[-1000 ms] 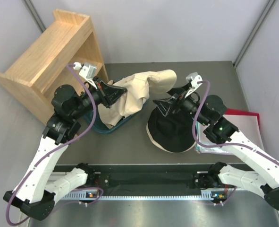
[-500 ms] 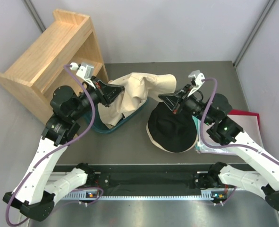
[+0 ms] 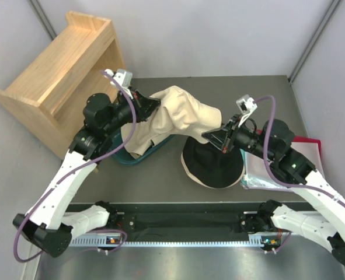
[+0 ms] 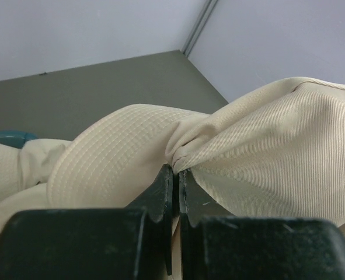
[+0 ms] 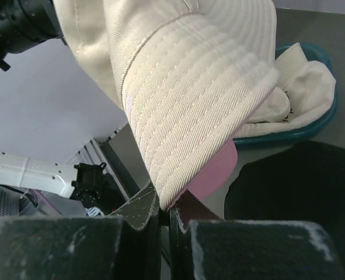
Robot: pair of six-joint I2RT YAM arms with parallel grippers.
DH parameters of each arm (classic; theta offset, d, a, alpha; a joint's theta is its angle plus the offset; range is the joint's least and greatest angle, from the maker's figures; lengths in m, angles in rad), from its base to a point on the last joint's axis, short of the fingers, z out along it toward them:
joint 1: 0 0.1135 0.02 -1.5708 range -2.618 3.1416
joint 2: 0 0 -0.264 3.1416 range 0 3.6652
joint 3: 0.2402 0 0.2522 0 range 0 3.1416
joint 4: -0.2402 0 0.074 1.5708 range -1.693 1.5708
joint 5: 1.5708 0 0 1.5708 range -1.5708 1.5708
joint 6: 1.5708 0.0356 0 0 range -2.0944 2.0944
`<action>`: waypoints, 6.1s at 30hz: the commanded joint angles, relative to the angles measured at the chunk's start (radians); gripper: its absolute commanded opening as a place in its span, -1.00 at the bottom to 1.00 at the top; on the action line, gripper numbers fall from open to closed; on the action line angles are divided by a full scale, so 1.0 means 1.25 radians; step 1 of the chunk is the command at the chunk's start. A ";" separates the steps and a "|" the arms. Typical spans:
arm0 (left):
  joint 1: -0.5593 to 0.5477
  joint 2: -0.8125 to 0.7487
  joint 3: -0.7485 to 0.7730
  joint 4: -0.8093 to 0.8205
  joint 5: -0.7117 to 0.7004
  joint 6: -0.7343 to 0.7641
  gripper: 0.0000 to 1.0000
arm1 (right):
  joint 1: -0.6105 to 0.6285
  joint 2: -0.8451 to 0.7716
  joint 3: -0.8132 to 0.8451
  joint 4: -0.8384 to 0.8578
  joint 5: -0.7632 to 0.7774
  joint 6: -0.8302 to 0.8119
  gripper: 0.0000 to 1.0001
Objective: Stack the hats
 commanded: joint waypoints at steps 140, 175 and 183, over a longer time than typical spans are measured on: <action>-0.175 0.391 0.239 -0.092 0.209 0.427 -1.00 | -0.425 -0.149 -0.257 0.020 -0.061 0.121 0.93; -0.178 0.377 0.187 0.062 0.225 0.343 -1.00 | -0.450 -0.330 -0.403 -0.012 -0.073 0.251 -1.00; -0.179 0.304 0.139 0.130 0.132 0.252 0.50 | -0.450 -0.381 -0.392 -0.104 -0.019 0.229 -1.00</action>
